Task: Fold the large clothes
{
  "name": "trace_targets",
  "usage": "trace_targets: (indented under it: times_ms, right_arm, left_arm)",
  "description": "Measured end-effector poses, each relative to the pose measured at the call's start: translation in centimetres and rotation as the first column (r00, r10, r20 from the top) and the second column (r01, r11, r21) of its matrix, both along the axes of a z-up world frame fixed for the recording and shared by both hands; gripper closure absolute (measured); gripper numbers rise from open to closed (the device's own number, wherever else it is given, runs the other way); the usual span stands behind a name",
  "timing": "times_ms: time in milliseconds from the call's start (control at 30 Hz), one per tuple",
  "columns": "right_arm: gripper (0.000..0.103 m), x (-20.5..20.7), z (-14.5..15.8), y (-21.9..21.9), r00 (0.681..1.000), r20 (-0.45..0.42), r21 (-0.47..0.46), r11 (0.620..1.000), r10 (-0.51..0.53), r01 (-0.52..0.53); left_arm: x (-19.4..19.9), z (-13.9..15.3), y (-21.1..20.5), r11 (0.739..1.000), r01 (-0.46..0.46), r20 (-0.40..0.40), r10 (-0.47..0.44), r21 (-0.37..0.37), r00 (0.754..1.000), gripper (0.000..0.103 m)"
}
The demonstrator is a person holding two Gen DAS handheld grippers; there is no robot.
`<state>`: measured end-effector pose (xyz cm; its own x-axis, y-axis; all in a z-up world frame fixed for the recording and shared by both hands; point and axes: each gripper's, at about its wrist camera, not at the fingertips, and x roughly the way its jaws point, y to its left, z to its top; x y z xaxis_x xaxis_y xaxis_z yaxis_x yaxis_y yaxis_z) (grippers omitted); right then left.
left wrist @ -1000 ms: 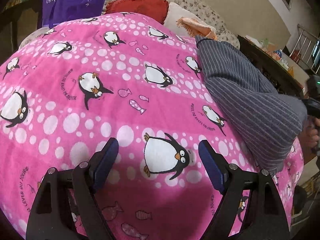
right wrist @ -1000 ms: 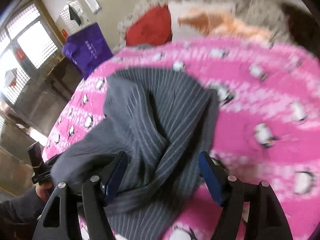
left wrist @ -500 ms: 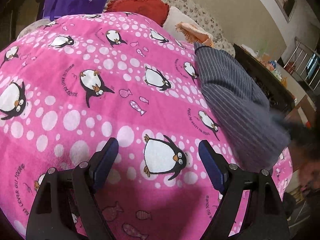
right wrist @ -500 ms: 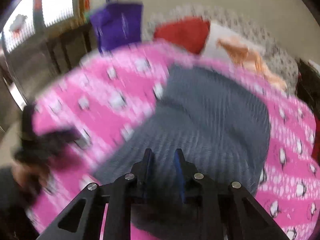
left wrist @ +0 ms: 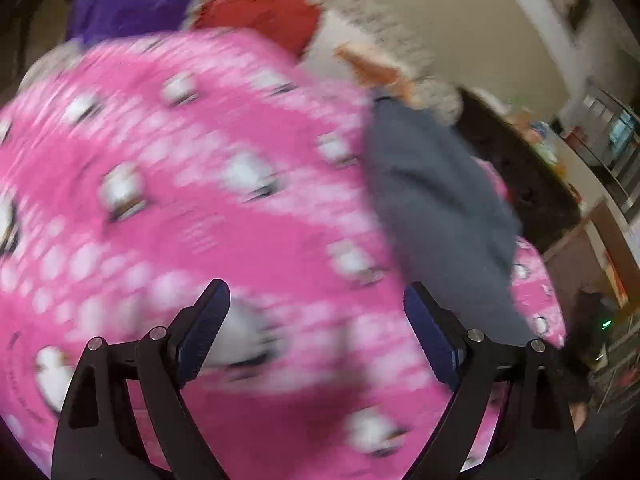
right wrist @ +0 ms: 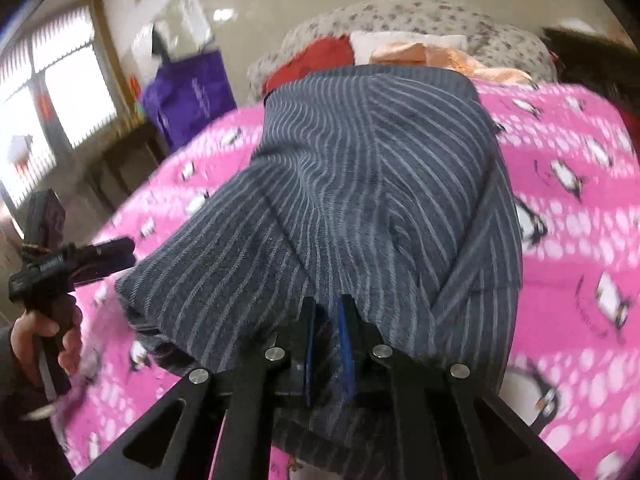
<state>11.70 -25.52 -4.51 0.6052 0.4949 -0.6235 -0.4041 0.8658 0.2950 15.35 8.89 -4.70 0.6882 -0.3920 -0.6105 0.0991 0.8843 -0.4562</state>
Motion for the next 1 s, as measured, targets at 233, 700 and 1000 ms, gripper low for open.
trace_targets:
  times_ms: [233, 700, 1000]
  right_arm:
    - [0.093, -2.7, 0.1, 0.7, 0.997, 0.055, -0.074, 0.995, -0.061, 0.065]
    - [0.093, -3.0, -0.9, 0.3, 0.999, 0.033, -0.057, 0.997, -0.040, 0.042]
    - [0.086, 1.9, 8.0, 1.0, 0.977, 0.078, -0.059, 0.978, -0.198, 0.203]
  left_arm:
    - [1.2, 4.7, -12.6, 0.973, 0.098, 0.077, -0.117, 0.207, 0.990, 0.030]
    - [0.3, -2.7, -13.3, 0.970, 0.075, 0.002, -0.078, 0.231, 0.997, 0.048]
    - [-0.6, -3.0, -13.1, 0.975, 0.062, 0.034, -0.071, 0.213, 0.997, 0.048]
